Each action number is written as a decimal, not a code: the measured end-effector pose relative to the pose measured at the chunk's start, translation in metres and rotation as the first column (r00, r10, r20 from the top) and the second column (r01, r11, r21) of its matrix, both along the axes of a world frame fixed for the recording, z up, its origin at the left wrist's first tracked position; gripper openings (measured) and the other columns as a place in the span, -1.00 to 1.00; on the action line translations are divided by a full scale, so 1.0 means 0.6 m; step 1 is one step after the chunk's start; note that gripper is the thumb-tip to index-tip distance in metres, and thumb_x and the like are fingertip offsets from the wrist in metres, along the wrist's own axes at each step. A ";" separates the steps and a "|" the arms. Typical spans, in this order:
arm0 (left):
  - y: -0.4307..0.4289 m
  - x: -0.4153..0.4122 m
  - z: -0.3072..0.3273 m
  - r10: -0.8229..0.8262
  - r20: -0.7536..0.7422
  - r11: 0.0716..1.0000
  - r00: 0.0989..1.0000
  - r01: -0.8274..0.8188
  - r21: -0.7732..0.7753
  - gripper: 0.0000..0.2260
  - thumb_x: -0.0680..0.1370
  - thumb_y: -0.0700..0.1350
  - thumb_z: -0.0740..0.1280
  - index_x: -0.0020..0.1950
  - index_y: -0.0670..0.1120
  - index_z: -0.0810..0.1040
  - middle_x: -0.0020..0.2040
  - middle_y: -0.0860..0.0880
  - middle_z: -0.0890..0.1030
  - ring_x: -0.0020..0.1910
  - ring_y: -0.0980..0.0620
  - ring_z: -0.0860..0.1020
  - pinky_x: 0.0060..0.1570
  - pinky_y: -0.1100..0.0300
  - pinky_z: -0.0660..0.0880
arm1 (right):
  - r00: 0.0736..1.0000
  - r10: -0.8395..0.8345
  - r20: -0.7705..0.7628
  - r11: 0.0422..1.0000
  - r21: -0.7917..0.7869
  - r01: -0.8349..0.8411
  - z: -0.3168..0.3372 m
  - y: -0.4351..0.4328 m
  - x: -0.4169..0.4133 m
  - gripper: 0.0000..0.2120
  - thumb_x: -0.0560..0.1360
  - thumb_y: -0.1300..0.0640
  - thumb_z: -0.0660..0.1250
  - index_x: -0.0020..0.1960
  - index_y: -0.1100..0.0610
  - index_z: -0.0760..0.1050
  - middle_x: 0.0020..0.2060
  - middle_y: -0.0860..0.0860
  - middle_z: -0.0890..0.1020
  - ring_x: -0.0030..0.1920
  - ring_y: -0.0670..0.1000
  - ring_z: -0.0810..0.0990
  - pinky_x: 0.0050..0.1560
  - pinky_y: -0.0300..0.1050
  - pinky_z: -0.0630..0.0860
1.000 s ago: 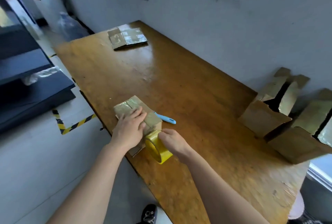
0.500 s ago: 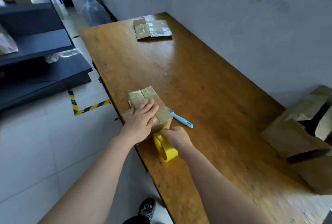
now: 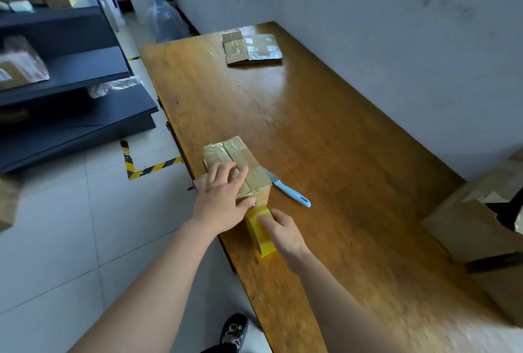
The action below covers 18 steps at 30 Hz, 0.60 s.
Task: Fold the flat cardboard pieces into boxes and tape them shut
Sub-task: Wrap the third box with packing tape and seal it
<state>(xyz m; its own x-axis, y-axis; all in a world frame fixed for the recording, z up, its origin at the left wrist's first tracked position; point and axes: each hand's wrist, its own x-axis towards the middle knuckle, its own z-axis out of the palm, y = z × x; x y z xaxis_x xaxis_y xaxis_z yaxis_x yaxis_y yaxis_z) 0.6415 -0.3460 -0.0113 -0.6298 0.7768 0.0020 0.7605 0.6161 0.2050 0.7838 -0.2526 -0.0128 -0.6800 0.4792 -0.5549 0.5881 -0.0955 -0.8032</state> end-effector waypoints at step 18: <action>-0.008 0.062 -0.007 0.259 -0.017 0.872 0.966 -0.227 0.433 -0.67 0.29 -0.18 0.59 -0.03 -0.15 0.56 0.06 -0.22 0.49 0.04 -0.24 0.48 -0.10 -0.11 0.52 | 0.978 0.009 0.210 0.997 0.072 -0.024 0.010 0.010 -0.038 -0.62 0.51 -0.34 0.18 -0.06 -0.02 0.42 -0.18 -0.14 0.48 -0.17 -0.12 0.46 -0.33 -0.24 0.35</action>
<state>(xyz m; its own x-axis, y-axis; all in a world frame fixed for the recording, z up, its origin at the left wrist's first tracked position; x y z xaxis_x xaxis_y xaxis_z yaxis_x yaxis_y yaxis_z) 0.6785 -0.3509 -0.0157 -0.7840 0.5133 0.3489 0.6207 0.6497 0.4389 0.7613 -0.2464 -0.0066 -0.5607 0.5140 -0.6492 0.7450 -0.0292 -0.6665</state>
